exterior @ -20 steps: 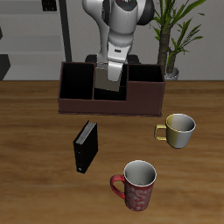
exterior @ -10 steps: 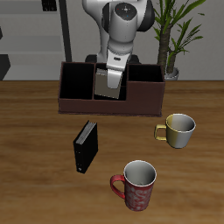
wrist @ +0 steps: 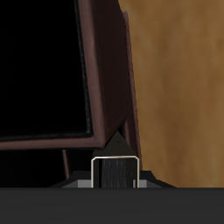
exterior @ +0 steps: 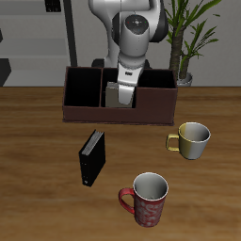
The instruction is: Place the yellow book into the back desk caddy's front compartment
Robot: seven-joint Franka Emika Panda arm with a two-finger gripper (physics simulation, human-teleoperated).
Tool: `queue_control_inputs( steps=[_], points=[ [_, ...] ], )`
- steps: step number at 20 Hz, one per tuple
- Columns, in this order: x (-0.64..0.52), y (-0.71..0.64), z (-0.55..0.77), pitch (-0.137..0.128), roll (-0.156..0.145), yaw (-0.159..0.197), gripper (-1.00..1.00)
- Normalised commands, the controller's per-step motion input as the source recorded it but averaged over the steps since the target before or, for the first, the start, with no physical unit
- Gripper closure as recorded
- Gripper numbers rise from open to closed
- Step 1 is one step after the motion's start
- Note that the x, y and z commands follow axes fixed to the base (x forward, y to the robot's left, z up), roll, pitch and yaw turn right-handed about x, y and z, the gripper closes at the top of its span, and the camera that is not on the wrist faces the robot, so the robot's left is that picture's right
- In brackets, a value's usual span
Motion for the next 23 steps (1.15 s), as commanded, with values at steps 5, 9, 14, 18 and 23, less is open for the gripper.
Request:
queue_control_inputs(
  steps=[5, 9, 14, 18, 23],
  points=[
    [0.0, 0.08, -0.27, 0.069, 0.018, -0.014, 1.0],
    [0.01, 0.03, -0.11, 0.056, 0.001, -0.06, -1.0],
    [0.0, -0.03, 0.05, 0.03, 0.0, -0.042, -1.0],
    [-0.05, 0.03, 0.15, -0.005, 0.013, -0.052, -1.0],
    [-0.06, 0.07, 0.27, -0.036, 0.027, -0.055, -1.0]
  ],
)
